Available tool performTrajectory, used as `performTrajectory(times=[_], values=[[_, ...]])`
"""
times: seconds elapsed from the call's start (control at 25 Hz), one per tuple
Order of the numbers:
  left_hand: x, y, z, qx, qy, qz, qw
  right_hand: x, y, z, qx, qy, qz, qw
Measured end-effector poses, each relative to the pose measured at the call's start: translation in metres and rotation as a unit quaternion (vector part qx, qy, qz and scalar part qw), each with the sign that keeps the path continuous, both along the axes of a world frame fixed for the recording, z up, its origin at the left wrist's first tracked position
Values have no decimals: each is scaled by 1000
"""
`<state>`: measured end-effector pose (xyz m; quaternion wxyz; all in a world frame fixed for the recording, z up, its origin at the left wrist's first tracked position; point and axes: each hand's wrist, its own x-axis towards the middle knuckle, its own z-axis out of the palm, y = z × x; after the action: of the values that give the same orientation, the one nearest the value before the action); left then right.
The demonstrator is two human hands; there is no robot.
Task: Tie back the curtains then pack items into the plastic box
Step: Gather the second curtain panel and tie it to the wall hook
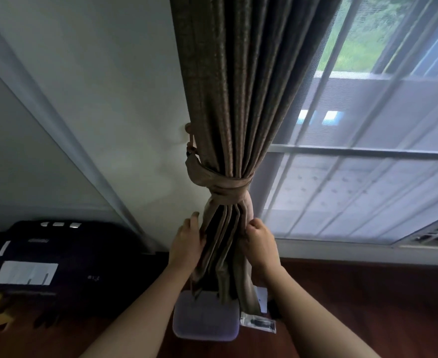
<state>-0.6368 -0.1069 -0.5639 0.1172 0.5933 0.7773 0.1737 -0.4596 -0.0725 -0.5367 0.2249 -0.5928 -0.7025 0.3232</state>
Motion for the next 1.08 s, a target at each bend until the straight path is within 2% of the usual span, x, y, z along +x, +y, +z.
performTrajectory(times=[0.08,0.16,0.32,0.44,0.6,0.76,0.84,0.96,1.08], values=[[7,-12,3,125,-8,-38,991,0,-5,-3,94,14,6,995],[17,-14,-1,187,60,-98,976,-4,-8,-7,149,37,10,988],[32,5,7,120,43,-61,990,-4,8,-14,124,1,-32,992],[34,14,12,87,15,-29,996,-9,18,-8,90,-44,19,995],[22,3,7,83,42,-56,994,-6,18,-14,112,-41,14,993],[21,-12,-2,29,79,-78,993,-4,-2,-28,141,-33,41,989],[23,-10,7,13,58,-70,996,-7,0,-21,135,-44,44,989],[17,-19,15,43,4,-60,997,3,-5,-14,126,-54,55,989],[12,-41,21,83,6,-61,995,26,-27,-13,99,-52,16,994]])
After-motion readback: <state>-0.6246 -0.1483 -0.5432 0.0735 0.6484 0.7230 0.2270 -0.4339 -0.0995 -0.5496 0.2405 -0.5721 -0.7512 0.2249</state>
